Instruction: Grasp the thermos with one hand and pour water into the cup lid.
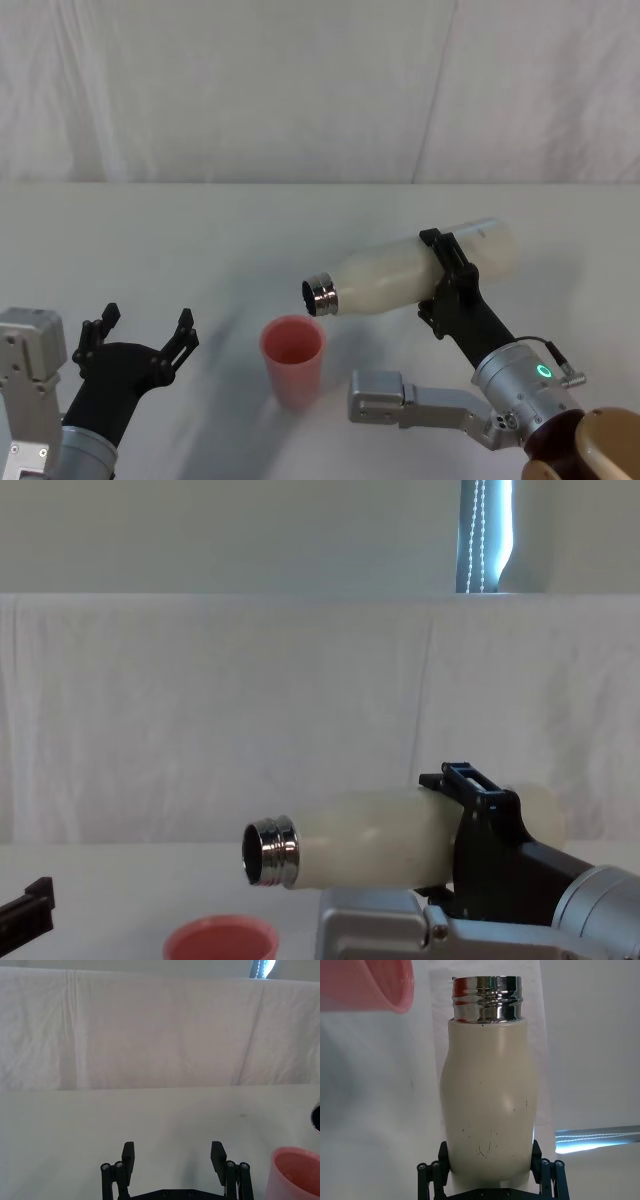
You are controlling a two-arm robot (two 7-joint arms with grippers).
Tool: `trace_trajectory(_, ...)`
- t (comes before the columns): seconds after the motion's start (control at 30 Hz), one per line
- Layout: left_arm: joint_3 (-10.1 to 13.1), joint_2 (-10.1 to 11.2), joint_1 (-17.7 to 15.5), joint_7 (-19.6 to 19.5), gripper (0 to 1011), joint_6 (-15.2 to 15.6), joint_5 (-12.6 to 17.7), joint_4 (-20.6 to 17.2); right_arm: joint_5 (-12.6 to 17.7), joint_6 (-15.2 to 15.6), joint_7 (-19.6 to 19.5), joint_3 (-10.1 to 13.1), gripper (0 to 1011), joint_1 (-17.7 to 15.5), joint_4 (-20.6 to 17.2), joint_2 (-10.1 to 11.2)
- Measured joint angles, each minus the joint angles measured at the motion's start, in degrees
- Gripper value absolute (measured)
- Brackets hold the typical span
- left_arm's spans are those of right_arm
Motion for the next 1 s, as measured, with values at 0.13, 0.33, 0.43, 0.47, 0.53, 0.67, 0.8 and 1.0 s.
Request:
trace_trajectory(0.13, 0.01, 0.0, 0.0, 0.0, 1001, 0.0, 0.0, 0.0, 2.93, -1.51, 0.2, 0.82, 950, -0.64, -0.11, -0.55)
trace_trajectory(0.33, 0.0, 0.0, 0.0, 0.0, 1001, 0.0, 0.0, 0.0, 7.24, -3.72, 0.43, 2.17, 950, -1.51, -0.24, -1.38)
trace_trajectory(0.43, 0.0, 0.0, 0.0, 0.0, 1001, 0.0, 0.0, 0.0, 8.86, -4.52, 0.59, 2.66, 950, -1.86, -0.24, -1.74)
trace_trajectory(0.47, 0.0, 0.0, 0.0, 0.0, 1001, 0.0, 0.0, 0.0, 9.88, -4.98, 0.71, 2.98, 950, -2.08, -0.29, -1.96)
trace_trajectory(0.53, 0.0, 0.0, 0.0, 0.0, 1001, 0.0, 0.0, 0.0, 10.92, -5.46, 0.79, 3.34, 950, -2.31, -0.38, -2.19)
trace_trajectory(0.67, 0.0, 0.0, 0.0, 0.0, 1001, 0.0, 0.0, 0.0, 13.4, -6.5, 0.91, 4.3, 950, -2.91, -0.59, -2.75)
trace_trajectory(0.8, 0.0, 0.0, 0.0, 0.0, 1001, 0.0, 0.0, 0.0, 16.51, -7.75, 1.27, 5.44, 950, -3.58, -0.9, -3.44)
trace_trajectory(1.0, 0.0, 0.0, 0.0, 0.0, 1001, 0.0, 0.0, 0.0, 20.18, -9.14, 2.29, 6.75, 950, -4.2, -1.32, -4.17)
